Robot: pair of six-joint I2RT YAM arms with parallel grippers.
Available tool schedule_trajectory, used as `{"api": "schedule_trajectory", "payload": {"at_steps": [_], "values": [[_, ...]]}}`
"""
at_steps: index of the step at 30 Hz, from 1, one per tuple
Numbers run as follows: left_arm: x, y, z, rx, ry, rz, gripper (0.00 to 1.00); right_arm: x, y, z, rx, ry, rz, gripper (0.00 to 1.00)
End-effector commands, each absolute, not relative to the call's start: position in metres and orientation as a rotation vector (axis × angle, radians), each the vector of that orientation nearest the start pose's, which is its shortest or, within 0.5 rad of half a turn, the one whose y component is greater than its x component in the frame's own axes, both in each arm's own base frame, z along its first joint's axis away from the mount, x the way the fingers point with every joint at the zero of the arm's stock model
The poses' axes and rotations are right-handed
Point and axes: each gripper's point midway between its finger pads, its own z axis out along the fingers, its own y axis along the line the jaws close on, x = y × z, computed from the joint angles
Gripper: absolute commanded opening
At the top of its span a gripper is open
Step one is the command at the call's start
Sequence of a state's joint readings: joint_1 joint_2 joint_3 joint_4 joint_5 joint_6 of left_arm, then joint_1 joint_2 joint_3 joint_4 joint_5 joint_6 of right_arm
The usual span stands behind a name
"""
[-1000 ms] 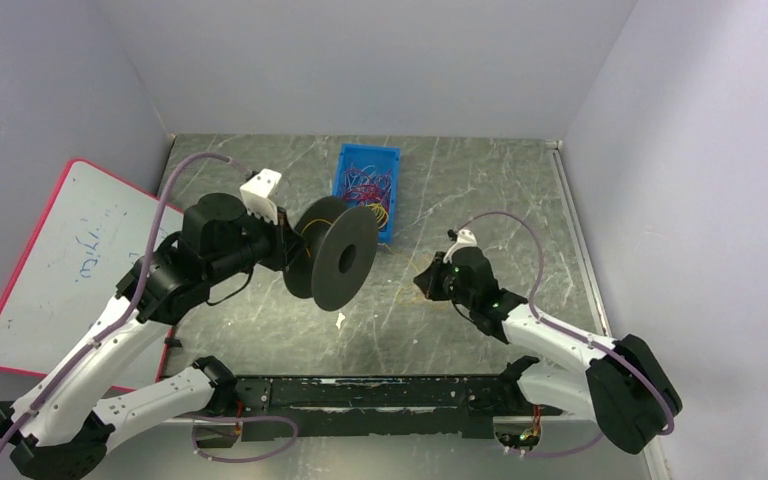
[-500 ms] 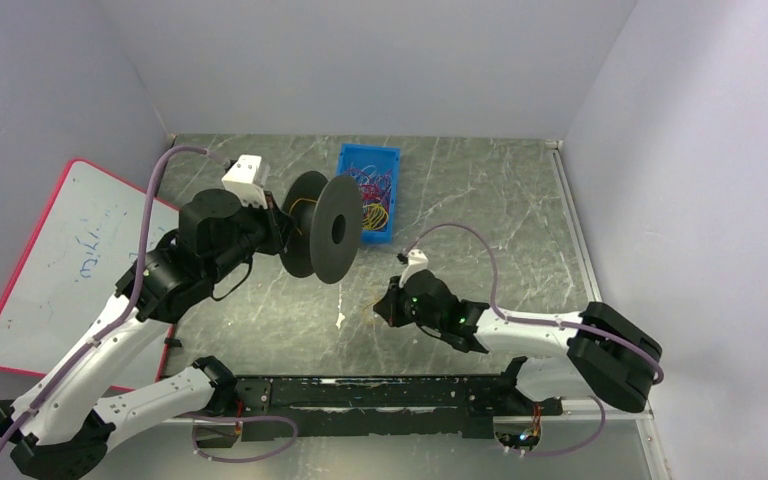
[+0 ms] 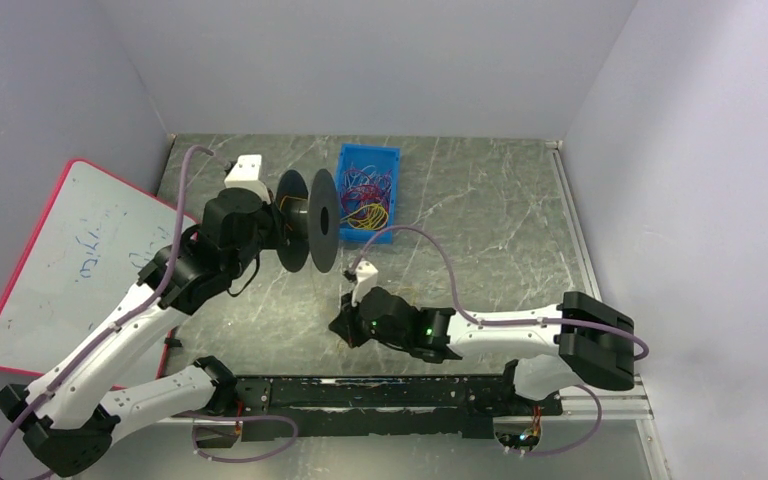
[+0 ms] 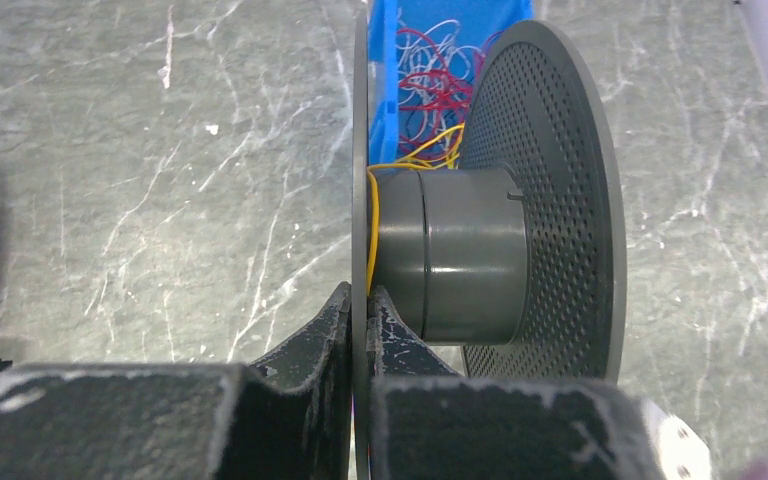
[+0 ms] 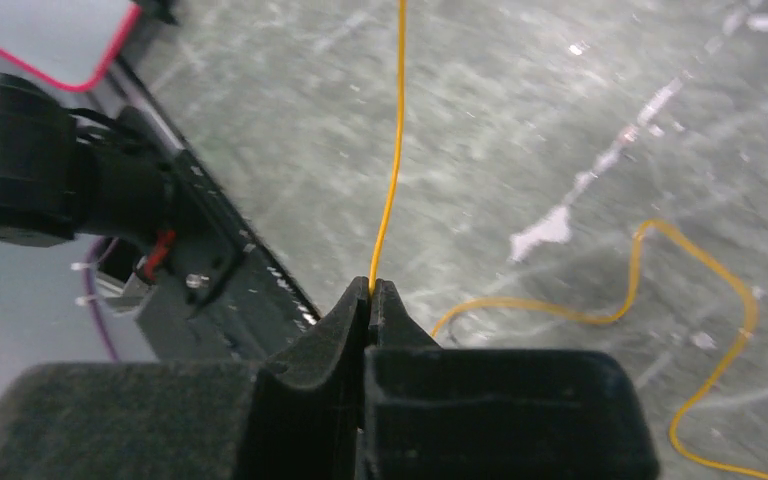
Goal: Wrap the cables
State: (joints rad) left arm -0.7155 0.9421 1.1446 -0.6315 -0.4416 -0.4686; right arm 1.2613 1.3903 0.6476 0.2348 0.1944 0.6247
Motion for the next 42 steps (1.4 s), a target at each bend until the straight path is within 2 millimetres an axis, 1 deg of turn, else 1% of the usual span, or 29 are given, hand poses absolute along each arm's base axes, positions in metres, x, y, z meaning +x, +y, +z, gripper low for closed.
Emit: {"api": "schedule_trajectory", "payload": {"at_steps": [1, 4, 6, 13, 19, 20, 27, 31, 35, 38, 42], "values": [[0.279, -0.150, 0.313, -0.141, 1.890, -0.319, 0.07, 0.121, 0.392, 0.131, -0.635, 2.062, 0.900, 0.00], [0.282, -0.146, 0.302, -0.150, 1.911, -0.270, 0.07, 0.111, 0.395, 0.153, -0.664, 2.013, 0.892, 0.00], [0.283, -0.144, 0.294, -0.150, 1.922, -0.248, 0.07, 0.109, 0.394, 0.166, -0.669, 1.992, 0.881, 0.00], [0.284, -0.140, 0.268, -0.142, 1.964, -0.181, 0.07, 0.113, 0.380, 0.210, -0.657, 1.928, 0.849, 0.00], [0.281, -0.144, 0.248, -0.084, 2.027, -0.137, 0.07, 0.124, 0.373, 0.241, -0.662, 1.876, 0.773, 0.00], [0.279, -0.145, 0.245, -0.069, 2.039, -0.130, 0.07, 0.127, 0.372, 0.250, -0.663, 1.866, 0.753, 0.00], [0.268, -0.160, 0.234, 0.065, 2.080, -0.122, 0.07, 0.150, 0.363, 0.286, -0.704, 1.779, 0.595, 0.00], [0.261, -0.169, 0.229, 0.143, 2.098, -0.143, 0.07, 0.169, 0.356, 0.296, -0.747, 1.741, 0.502, 0.00], [0.253, -0.173, 0.231, 0.236, 2.095, -0.165, 0.07, 0.191, 0.344, 0.301, -0.767, 1.709, 0.399, 0.00], [0.245, -0.176, 0.231, 0.320, 2.110, -0.187, 0.07, 0.206, 0.336, 0.301, -0.793, 1.688, 0.348, 0.00], [0.233, -0.183, 0.234, 0.427, 2.124, -0.243, 0.07, 0.229, 0.323, 0.296, -0.813, 1.667, 0.247, 0.00]]}}
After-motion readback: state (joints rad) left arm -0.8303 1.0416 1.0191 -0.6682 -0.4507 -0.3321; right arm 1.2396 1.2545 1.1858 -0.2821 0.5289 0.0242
